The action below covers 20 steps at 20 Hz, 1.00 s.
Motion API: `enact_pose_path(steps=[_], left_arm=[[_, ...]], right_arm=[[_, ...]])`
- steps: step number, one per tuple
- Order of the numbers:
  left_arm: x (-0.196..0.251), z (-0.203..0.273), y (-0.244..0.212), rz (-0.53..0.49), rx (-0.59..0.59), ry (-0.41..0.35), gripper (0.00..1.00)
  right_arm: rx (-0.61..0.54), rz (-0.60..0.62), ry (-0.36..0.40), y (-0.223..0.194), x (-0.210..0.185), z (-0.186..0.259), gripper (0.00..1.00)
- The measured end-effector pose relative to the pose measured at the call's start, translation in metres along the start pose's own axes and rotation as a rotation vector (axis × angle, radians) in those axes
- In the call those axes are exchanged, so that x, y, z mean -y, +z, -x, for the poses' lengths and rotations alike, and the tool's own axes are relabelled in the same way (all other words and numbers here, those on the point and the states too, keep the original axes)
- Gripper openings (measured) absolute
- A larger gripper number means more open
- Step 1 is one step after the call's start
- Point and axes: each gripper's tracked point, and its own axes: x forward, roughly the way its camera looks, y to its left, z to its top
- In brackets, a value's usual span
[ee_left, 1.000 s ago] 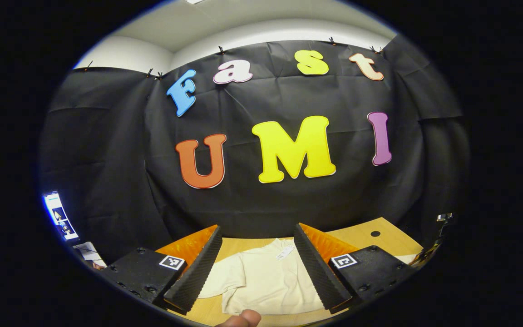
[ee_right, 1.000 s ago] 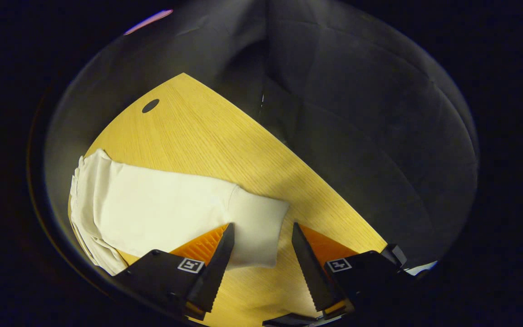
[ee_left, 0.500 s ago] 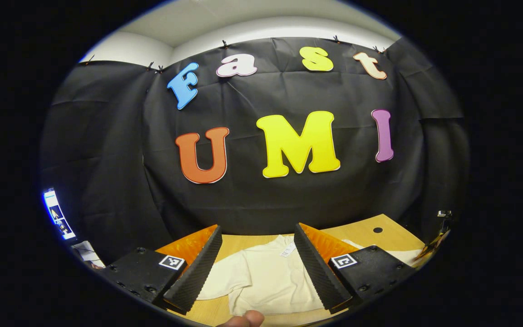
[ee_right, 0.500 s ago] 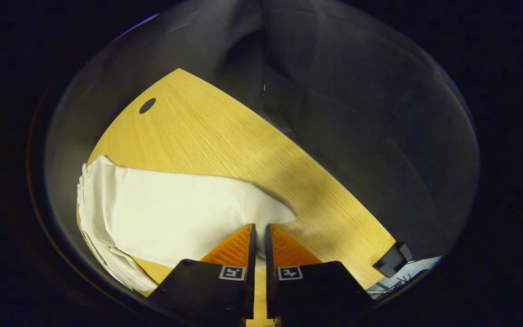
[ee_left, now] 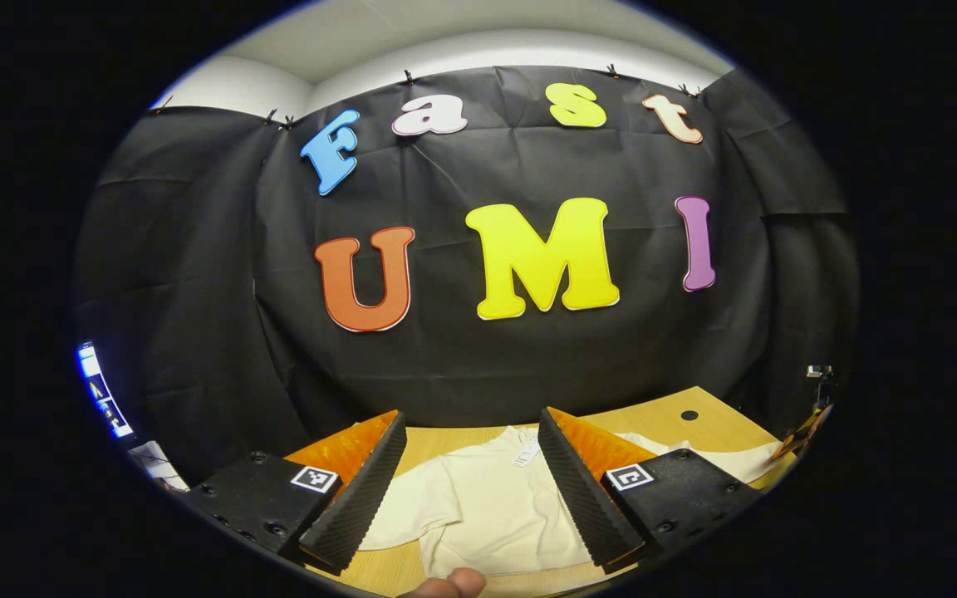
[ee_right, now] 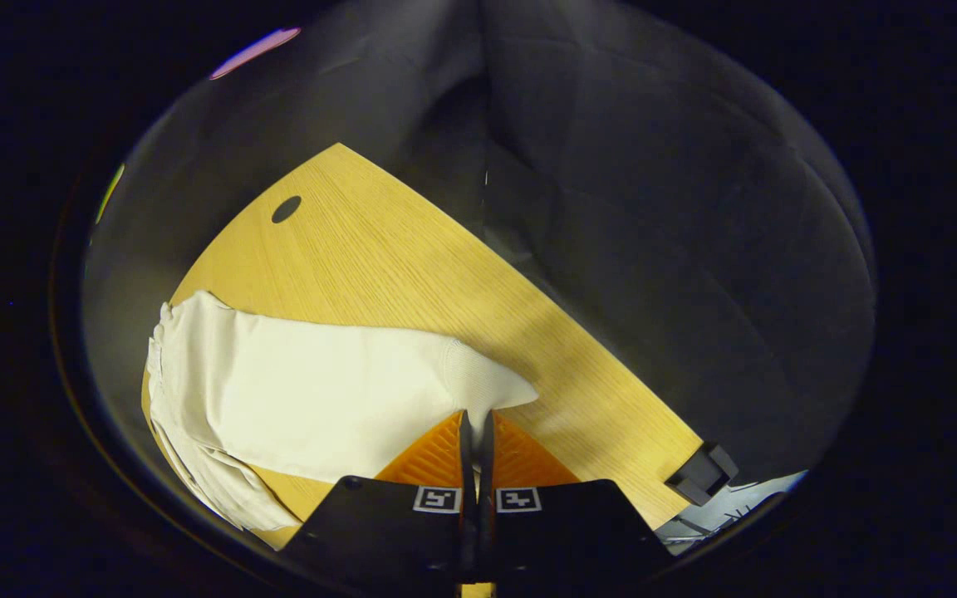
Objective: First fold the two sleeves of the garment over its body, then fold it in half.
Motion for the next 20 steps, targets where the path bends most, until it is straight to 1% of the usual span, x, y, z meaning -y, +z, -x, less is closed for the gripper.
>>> enact_pose_path(steps=[4, 5, 7, 10, 12, 13, 14, 16, 17, 18, 20], left_arm=[[-0.001, -0.002, -0.003, 0.015, 0.011, -0.015, 1.0], [-0.004, -0.001, -0.003, 0.014, 0.015, -0.01, 1.0], [-0.002, -0.002, -0.004, 0.026, 0.024, -0.029, 1.0], [-0.005, -0.002, -0.007, 0.022, 0.029, -0.039, 1.0], [-0.011, -0.001, -0.014, 0.005, 0.019, -0.031, 1.0], [-0.014, -0.001, -0.016, -0.002, 0.015, -0.031, 1.0], [-0.017, -0.001, -0.019, -0.006, 0.011, -0.029, 1.0], [-0.024, 0.0, -0.026, -0.015, 0.008, -0.03, 1.0], [-0.029, 0.001, -0.03, -0.024, -0.003, -0.028, 1.0], [-0.036, 0.003, -0.035, -0.032, -0.014, -0.024, 1.0], [-0.046, 0.004, -0.043, -0.035, -0.028, -0.019, 1.0]], right_arm=[[0.069, -0.015, 0.057, 0.026, -0.02, 0.042, 0.01], [0.086, -0.013, 0.066, 0.032, -0.026, 0.052, 0.01], [0.129, 0.005, 0.094, 0.044, -0.039, 0.073, 0.01], [0.211, 0.049, 0.154, 0.056, -0.075, 0.099, 0.02], [0.249, 0.089, 0.192, 0.056, -0.105, 0.116, 0.01], [0.257, 0.104, 0.207, 0.053, -0.119, 0.121, 0.02], [0.25, 0.117, 0.227, 0.046, -0.135, 0.126, 0.01], [0.205, 0.116, 0.273, 0.033, -0.167, 0.136, 0.01], [0.185, 0.105, 0.305, 0.03, -0.187, 0.142, 0.01], [0.169, 0.105, 0.321, 0.027, -0.202, 0.146, 0.01], [0.173, 0.132, 0.355, 0.028, -0.236, 0.157, 0.01]])
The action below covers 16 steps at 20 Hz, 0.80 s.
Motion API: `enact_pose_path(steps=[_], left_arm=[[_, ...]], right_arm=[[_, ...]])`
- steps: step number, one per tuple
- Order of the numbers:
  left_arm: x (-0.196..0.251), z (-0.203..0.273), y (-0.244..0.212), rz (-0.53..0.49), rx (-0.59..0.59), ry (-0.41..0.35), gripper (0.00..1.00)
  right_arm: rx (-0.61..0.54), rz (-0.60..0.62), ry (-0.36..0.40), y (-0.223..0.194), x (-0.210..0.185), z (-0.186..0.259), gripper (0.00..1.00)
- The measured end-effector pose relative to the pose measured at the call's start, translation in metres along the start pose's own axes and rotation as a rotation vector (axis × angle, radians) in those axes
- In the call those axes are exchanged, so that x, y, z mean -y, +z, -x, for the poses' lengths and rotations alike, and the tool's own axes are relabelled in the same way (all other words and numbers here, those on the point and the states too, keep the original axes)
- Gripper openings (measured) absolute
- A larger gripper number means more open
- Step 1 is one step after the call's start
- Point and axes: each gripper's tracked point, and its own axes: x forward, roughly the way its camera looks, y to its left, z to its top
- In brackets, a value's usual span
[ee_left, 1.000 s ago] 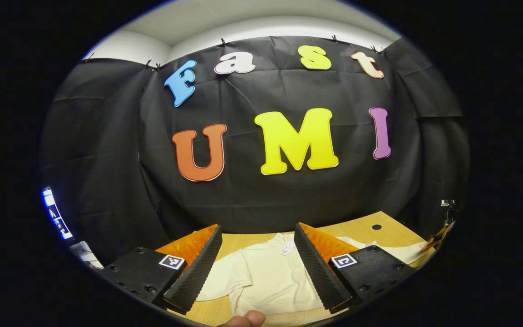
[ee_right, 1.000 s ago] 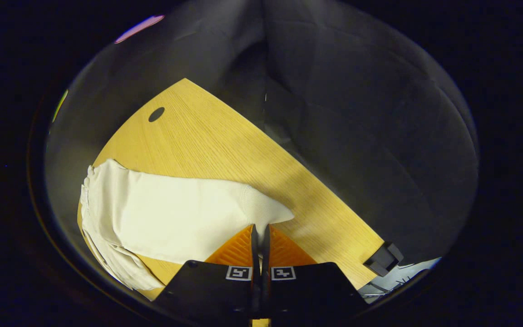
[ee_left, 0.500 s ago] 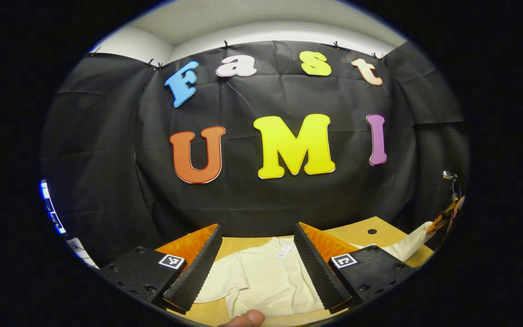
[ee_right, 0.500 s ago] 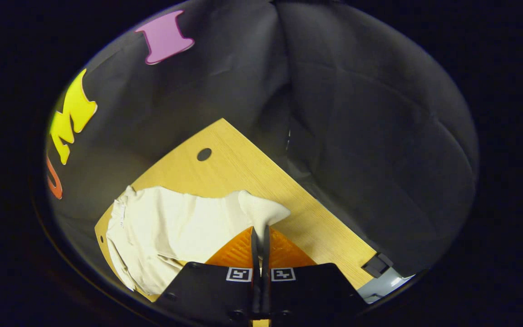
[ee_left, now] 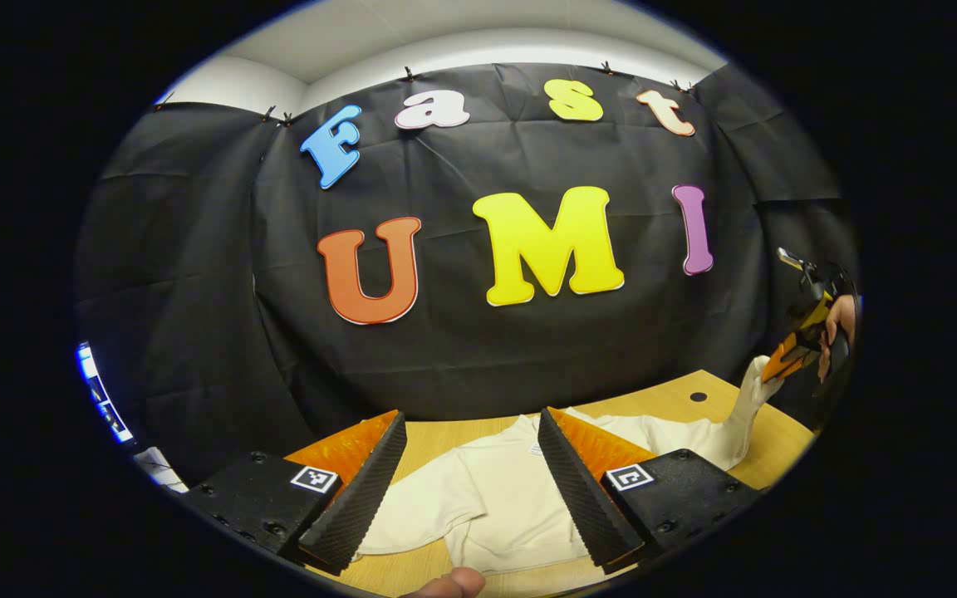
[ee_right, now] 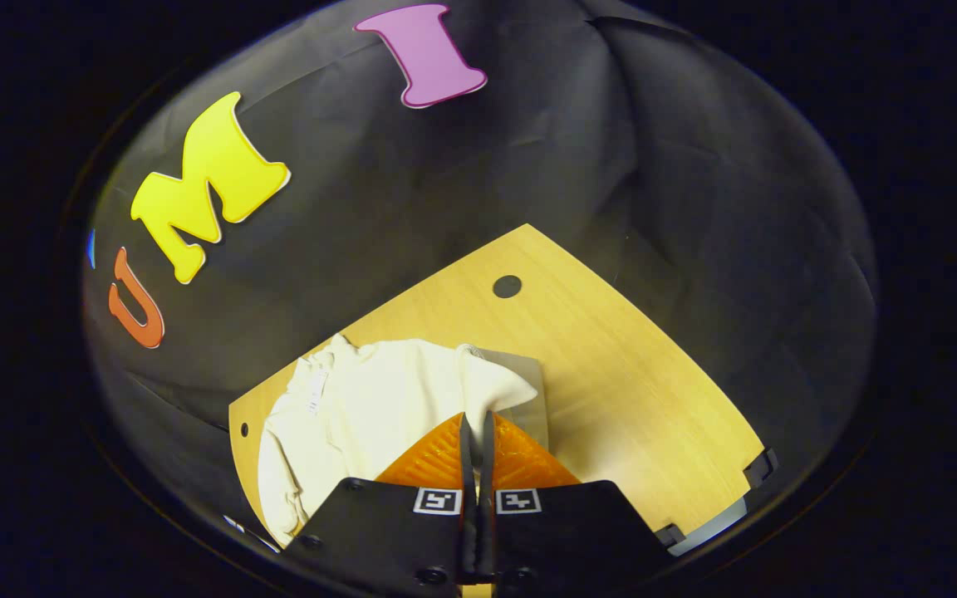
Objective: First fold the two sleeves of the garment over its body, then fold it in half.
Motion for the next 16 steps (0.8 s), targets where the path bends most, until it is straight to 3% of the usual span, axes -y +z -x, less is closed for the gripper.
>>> enact_pose_path(steps=[9, 16], left_arm=[[-0.047, 0.002, -0.036, 0.04, -0.053, 0.051, 1.0], [-0.077, 0.006, -0.066, 0.04, -0.076, 0.05, 1.0]], right_arm=[[-0.01, 0.191, 0.106, -0.016, -0.151, -0.03, 0.02], [-0.051, 0.269, 0.3, -0.068, -0.3, -0.052, 0.01]])
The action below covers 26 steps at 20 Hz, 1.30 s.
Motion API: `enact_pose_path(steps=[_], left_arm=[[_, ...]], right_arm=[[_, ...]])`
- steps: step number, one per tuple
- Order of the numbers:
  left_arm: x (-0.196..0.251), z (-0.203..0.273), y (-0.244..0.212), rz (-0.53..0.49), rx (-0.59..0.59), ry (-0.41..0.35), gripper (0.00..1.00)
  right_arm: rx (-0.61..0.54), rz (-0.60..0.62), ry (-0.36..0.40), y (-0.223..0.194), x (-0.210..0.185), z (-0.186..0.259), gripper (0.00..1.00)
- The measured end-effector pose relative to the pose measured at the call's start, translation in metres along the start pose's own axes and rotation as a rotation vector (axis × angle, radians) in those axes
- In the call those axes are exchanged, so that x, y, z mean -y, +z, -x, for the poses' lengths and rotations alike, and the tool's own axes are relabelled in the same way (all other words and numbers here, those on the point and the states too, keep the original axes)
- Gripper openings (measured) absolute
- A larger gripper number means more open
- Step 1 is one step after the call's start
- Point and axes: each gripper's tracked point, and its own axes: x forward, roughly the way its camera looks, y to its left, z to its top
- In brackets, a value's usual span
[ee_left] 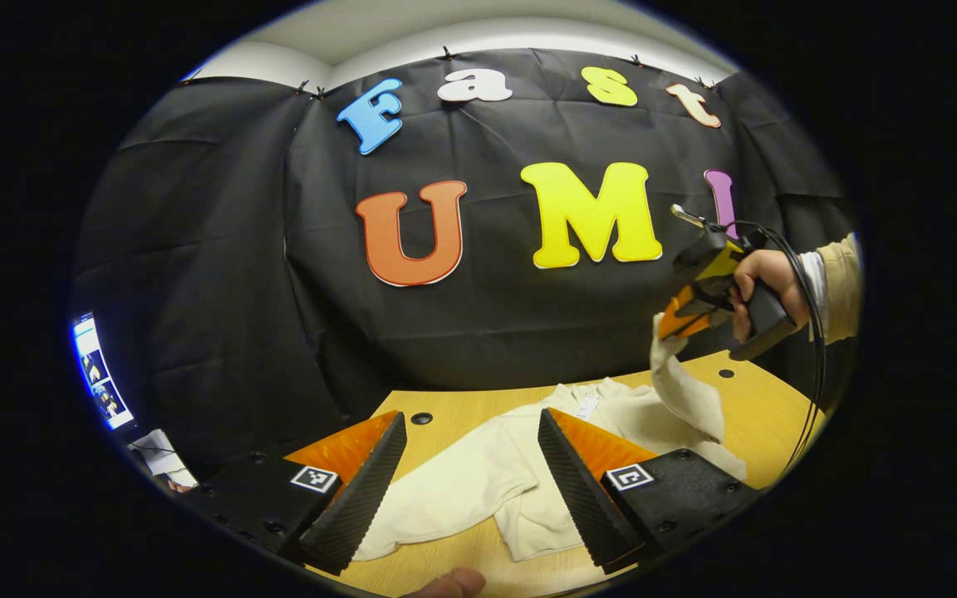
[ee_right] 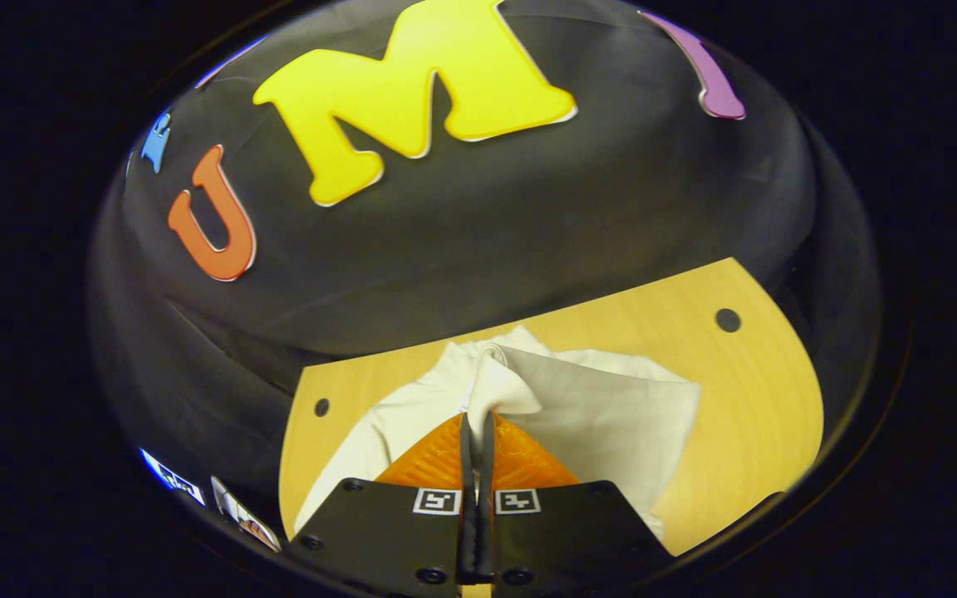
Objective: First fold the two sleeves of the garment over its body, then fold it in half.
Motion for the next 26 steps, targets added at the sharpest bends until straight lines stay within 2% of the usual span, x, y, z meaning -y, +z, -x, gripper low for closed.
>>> enact_pose_path(steps=[7, 14, 18, 19, 22, 23, 24, 25, 26], left_arm=[[-0.035, -0.002, -0.044, 0.02, -0.054, 0.028, 1.0], [-0.042, -0.007, -0.073, 0.038, -0.064, 0.028, 1.0], [-0.052, -0.012, -0.093, 0.052, -0.086, 0.032, 1.0], [-0.054, -0.014, -0.096, 0.059, -0.091, 0.036, 1.0], [-0.064, -0.017, -0.107, 0.076, -0.122, 0.056, 1.0], [-0.068, -0.017, -0.11, 0.079, -0.127, 0.064, 1.0], [-0.072, -0.019, -0.111, 0.08, -0.132, 0.072, 1.0], [-0.075, -0.022, -0.113, 0.083, -0.134, 0.076, 1.0], [-0.078, -0.023, -0.116, 0.083, -0.138, 0.085, 1.0]], right_arm=[[-0.089, 0.08, 0.097, -0.062, -0.095, -0.063, 0.01], [-0.179, 0.219, 0.065, -0.136, -0.135, -0.122, 0.01], [-0.207, 0.308, 0.03, -0.158, -0.14, -0.144, 0.01], [-0.211, 0.311, 0.042, -0.161, -0.144, -0.152, 0.05], [-0.175, 0.297, 0.063, -0.151, -0.153, -0.146, 0.29], [-0.16, 0.3, 0.071, -0.146, -0.156, -0.139, 0.45], [-0.141, 0.31, 0.068, -0.14, -0.154, -0.132, 0.56], [-0.122, 0.321, 0.07, -0.132, -0.155, -0.122, 0.75], [-0.097, 0.332, 0.071, -0.124, -0.157, -0.109, 0.87]])
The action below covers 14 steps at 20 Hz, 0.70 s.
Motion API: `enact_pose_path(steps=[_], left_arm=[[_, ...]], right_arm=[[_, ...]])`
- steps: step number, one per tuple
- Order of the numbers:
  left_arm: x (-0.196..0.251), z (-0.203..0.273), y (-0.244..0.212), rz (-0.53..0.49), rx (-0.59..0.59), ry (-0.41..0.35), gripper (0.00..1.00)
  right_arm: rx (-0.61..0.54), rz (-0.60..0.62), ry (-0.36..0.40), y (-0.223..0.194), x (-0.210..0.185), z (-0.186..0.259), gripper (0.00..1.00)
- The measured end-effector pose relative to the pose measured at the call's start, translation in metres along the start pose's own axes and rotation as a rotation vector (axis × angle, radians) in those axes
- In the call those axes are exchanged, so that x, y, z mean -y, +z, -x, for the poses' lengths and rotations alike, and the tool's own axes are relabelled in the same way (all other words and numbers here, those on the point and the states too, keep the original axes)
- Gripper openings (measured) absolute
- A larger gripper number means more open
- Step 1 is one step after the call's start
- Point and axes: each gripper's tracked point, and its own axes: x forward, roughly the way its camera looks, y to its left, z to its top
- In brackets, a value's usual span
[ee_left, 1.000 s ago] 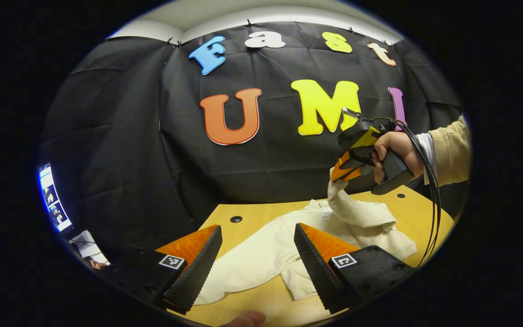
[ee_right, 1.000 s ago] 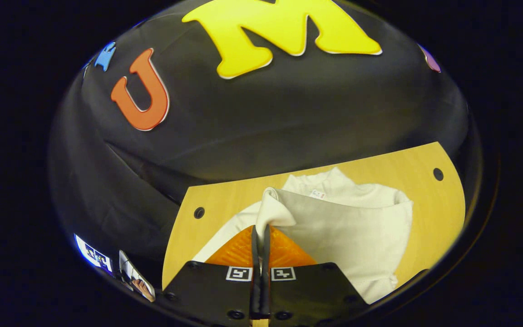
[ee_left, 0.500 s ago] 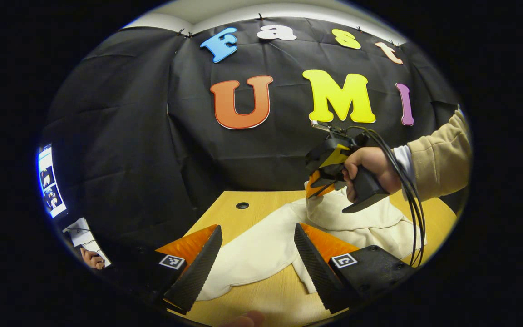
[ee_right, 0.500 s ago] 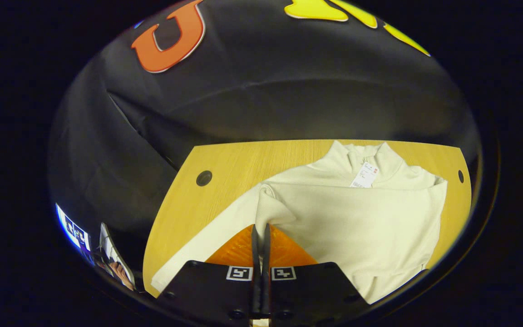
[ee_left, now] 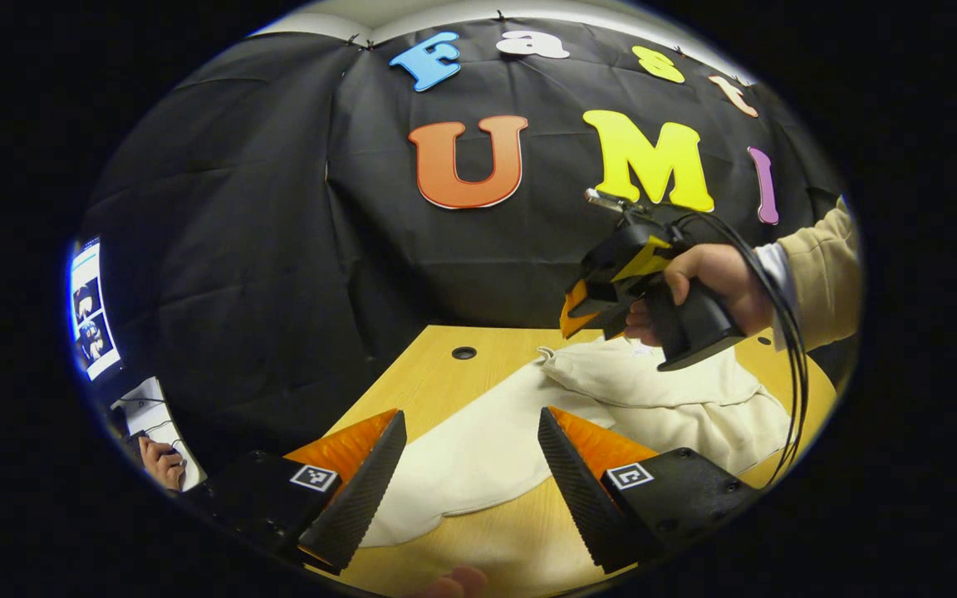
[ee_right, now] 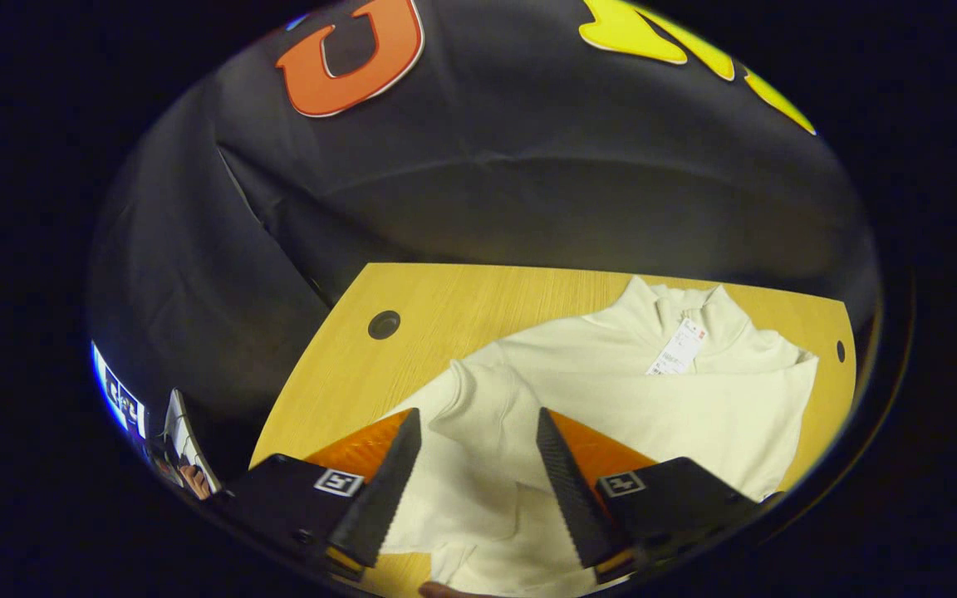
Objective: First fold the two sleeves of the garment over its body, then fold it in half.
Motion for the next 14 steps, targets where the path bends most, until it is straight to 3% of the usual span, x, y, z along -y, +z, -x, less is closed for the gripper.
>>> enact_pose_path(steps=[1, 7, 11, 14], left_arm=[[-0.004, -0.003, -0.002, -0.001, -0.008, 0.011, 1.0], [-0.048, -0.017, -0.015, 0.025, -0.063, 0.179, 1.0], [-0.062, -0.026, -0.028, 0.038, -0.121, 0.272, 1.0], [-0.08, -0.032, -0.059, 0.085, -0.2, 0.337, 1.0]], right_arm=[[0.029, 0.011, -0.001, 0.009, 0.001, 0.012, 0.97], [0.24, 0.076, -0.019, 0.06, 0.038, 0.121, 0.98], [0.435, 0.159, -0.122, 0.094, 0.086, 0.212, 0.98], [0.564, 0.172, -0.204, 0.095, 0.121, 0.289, 0.97]])
